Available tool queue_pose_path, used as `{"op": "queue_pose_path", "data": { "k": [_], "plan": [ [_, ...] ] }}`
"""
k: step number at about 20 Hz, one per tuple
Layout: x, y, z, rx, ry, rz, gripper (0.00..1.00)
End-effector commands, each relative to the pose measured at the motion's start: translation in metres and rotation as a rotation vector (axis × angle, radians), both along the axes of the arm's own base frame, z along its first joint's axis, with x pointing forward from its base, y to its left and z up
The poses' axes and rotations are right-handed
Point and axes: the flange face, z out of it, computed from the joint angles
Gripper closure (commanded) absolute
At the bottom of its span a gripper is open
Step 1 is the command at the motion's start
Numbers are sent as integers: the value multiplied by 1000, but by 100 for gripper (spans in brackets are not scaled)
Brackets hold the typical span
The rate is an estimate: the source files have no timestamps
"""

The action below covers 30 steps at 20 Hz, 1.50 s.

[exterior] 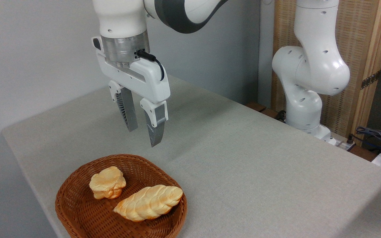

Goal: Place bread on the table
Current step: 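Lower the open gripper down onto the small round bread roll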

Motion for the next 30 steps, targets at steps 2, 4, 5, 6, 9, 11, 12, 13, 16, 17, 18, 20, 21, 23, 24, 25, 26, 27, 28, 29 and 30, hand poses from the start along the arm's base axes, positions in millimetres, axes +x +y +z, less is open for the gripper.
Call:
{"op": "queue_pose_path", "data": {
  "k": [2, 4, 5, 6, 9, 11, 12, 13, 16, 17, 18, 20, 21, 23, 24, 25, 26, 27, 28, 29, 30],
  "plan": [
    [1, 2, 5, 5, -6, 4, 0],
    [1, 3, 5, 7, -6, 4, 0],
    [1, 3, 5, 7, -8, 4, 0],
    [2, 2, 6, 4, -17, 5, 0],
    [3, 4, 9, 3, -38, 9, 0],
    [4, 4, 10, 4, -43, 9, 0],
    [4, 6, 9, 4, -45, 13, 0],
    [7, 7, 12, 0, -73, 17, 0],
    [25, 7, 2, -6, -149, 27, 0],
    [29, 7, -2, -7, -163, 28, 0],
    [34, 6, -7, -6, -174, 28, 0],
    [41, 4, -15, -6, -192, 15, 0],
    [45, 2, -21, -6, -193, -5, 0],
    [50, -2, -33, -2, -190, -49, 0],
    [53, -4, -39, -4, -189, -53, 0],
    [56, -5, -43, -12, -194, -49, 0],
    [59, -7, -47, -23, -201, -44, 0],
    [61, -10, -50, -28, -210, -47, 0],
    [63, -17, -56, -29, -208, -58, 0],
    [64, -24, -62, -32, -205, -69, 0],
    [66, -27, -66, -31, -206, -74, 0]
  ]
}}
